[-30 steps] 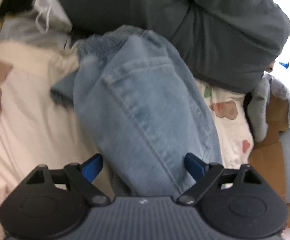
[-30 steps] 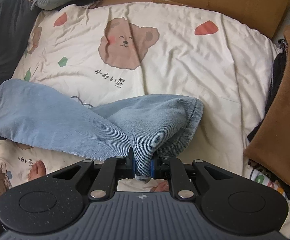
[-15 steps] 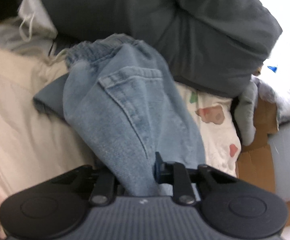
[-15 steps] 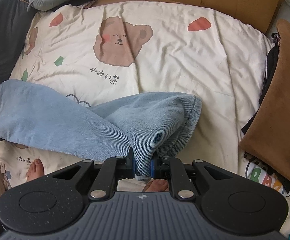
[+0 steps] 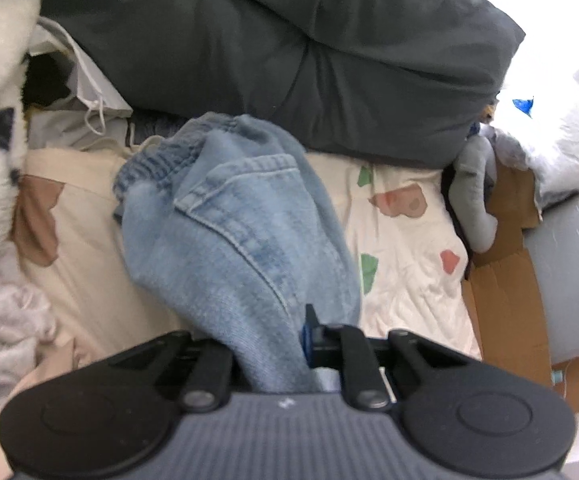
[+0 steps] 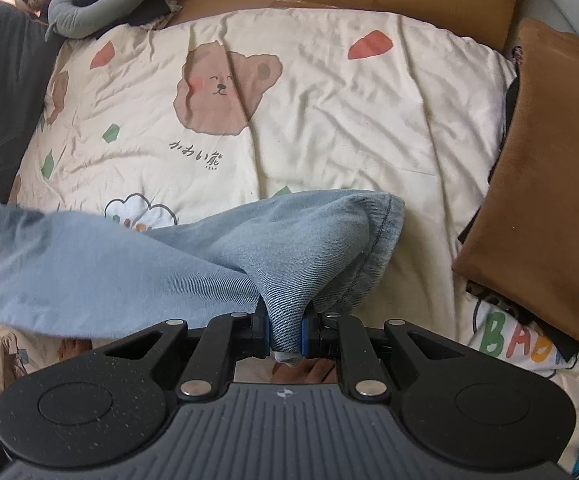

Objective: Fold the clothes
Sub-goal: 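Lay the jeans flat on the duvet with both grippers holding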

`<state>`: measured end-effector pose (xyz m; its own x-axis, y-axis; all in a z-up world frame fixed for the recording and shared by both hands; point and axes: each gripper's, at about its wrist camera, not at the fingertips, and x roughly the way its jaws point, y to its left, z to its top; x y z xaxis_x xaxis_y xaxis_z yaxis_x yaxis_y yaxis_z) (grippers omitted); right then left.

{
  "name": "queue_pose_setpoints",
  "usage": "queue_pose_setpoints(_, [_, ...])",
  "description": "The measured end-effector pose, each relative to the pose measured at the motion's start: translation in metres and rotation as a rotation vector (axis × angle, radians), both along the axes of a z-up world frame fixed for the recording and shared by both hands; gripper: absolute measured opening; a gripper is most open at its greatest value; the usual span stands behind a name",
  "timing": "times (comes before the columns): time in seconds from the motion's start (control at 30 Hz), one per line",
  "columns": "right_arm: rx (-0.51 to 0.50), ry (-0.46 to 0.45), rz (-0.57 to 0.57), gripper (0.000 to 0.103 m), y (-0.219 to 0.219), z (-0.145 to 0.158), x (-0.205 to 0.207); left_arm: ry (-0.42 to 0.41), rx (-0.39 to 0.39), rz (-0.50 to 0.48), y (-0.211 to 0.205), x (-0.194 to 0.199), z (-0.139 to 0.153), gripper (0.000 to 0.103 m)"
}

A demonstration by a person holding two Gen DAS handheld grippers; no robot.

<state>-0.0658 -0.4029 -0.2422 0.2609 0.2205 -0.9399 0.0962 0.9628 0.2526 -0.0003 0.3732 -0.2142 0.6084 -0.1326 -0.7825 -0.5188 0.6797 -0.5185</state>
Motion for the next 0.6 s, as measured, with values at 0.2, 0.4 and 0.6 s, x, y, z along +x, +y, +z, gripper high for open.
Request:
queue_pose_setpoints(0.2, [0.004, -0.016, -0.025, 0.012, -0.009, 0.007, -0.002, 0.03, -0.01, -0.017, -0.018, -0.012, 0.043, 0.013])
queue_pose_setpoints(0.4, [0.008, -0.038, -0.049, 0.012, -0.018, 0.009, -0.001, 0.113, 0.032, -0.064, -0.023, 0.002, 0.033, 0.015])
queue_pose_setpoints(0.6, [0.02, -0.041, -0.042, 0.012, -0.015, 0.004, 0.002, 0.207, 0.114, -0.119, -0.025, 0.018, 0.015, 0.022])
